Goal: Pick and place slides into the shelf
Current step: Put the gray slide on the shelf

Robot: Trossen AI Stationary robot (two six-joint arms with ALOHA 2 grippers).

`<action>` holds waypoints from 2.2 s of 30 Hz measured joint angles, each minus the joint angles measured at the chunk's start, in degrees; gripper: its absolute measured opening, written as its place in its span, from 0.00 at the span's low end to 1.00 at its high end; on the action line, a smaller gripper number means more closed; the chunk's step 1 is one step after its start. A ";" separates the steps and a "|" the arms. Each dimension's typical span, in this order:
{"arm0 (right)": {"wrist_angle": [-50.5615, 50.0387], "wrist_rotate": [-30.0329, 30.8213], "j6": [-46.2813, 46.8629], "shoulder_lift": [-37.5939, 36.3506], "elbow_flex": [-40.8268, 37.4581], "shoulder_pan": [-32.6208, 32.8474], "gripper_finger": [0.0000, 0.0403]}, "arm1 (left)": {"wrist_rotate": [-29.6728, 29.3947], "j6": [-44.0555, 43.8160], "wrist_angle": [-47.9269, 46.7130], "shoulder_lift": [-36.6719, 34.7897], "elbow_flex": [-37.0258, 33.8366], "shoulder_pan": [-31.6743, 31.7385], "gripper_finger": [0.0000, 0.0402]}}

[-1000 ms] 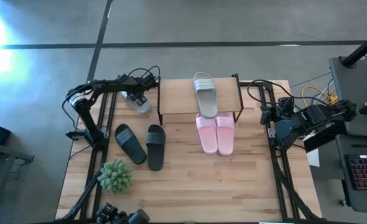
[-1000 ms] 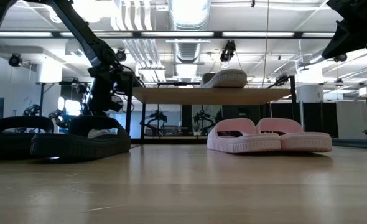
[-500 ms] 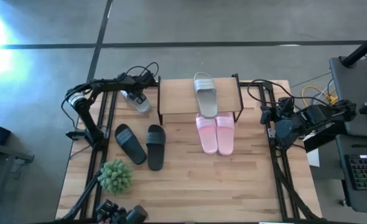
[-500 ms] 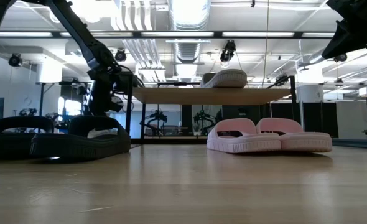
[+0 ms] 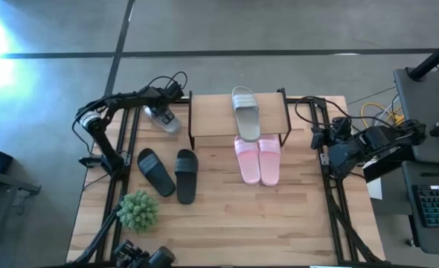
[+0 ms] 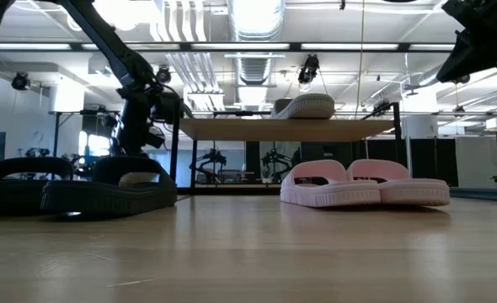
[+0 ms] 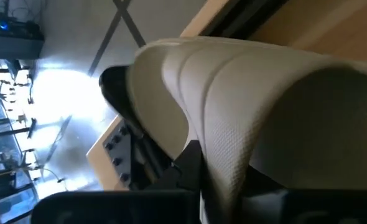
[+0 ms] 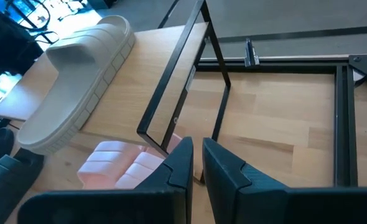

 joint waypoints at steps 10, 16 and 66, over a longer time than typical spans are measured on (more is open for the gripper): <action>0.06 -0.01 0.02 -0.02 -1.60 -0.01 0.07 | -1.13 -3.40 -5.39 -12.31 0.68 -0.20 0.00; 0.08 -0.01 1.76 -0.06 -2.10 0.00 0.07 | 6.92 -6.37 4.55 -26.27 1.14 -2.84 0.00; 3.34 -0.02 2.86 0.33 -1.69 0.00 0.07 | -2.64 11.02 -19.63 20.00 57.58 -31.04 0.00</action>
